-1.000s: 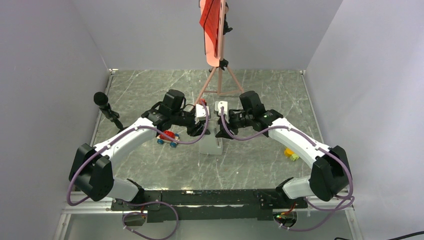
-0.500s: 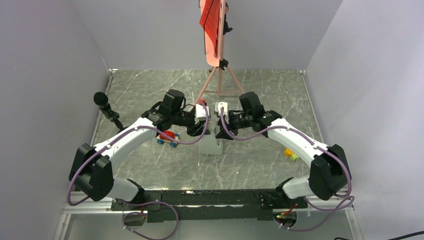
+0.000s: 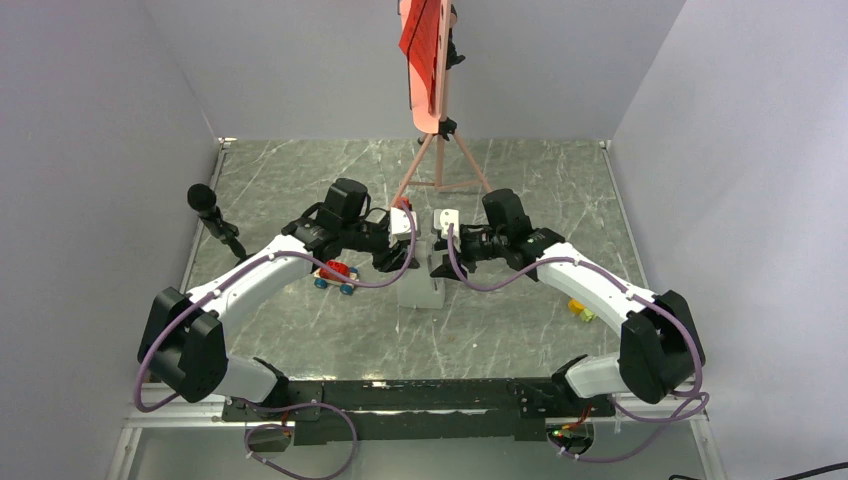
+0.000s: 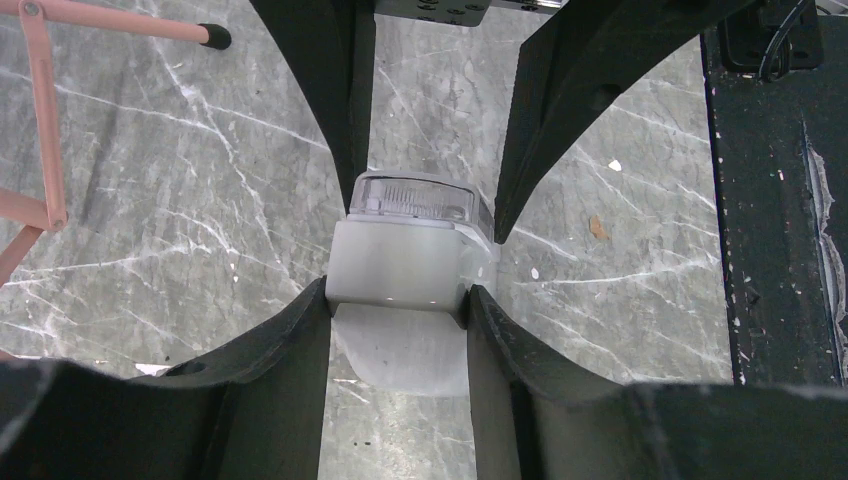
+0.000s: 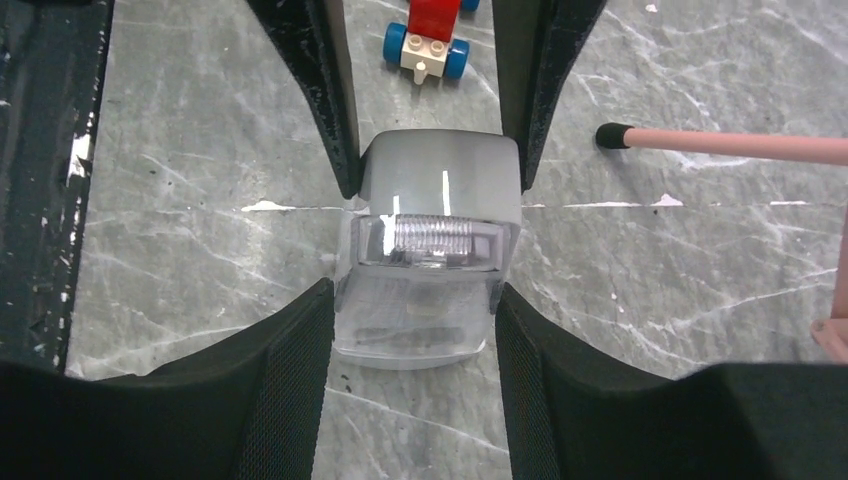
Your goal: Pack up the instrument practice props
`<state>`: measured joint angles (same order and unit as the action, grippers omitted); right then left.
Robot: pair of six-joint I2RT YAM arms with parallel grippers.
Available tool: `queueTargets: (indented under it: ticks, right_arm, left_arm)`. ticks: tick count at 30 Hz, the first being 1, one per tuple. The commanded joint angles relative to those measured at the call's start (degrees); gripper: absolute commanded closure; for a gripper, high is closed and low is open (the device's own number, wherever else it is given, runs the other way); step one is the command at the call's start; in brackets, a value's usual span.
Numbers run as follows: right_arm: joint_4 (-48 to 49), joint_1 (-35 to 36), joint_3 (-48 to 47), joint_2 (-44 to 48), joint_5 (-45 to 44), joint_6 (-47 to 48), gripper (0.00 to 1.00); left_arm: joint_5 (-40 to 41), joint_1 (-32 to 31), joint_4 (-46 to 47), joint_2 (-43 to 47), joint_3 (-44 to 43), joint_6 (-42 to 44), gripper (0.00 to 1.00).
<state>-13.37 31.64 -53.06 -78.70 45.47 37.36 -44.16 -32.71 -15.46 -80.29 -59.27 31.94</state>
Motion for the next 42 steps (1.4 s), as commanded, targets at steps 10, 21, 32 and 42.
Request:
queueTargets:
  ticks: [10,21,32,42]
  right_arm:
    - [0.17,0.82,2.24,2.29,-2.37,4.98,1.0]
    - [-2.95,-1.13,0.5,-0.71,5.91,-3.51,1.0]
    - [1.73,-0.96,2.4,1.13,3.92,-4.6,1.0]
    - [1.07,-0.96,3.63,-0.67,-0.03,2.16,1.0]
  left_arm:
    - [3.7,0.81,-5.15,-1.94,1.96,3.65,0.99]
    - [4.3,0.9,-5.73,-1.6,2.03,4.1,0.99]
    - [4.27,0.91,-6.06,-1.99,1.7,4.18,0.99]
    - [4.01,0.94,-6.07,-2.17,1.69,4.27,0.99]
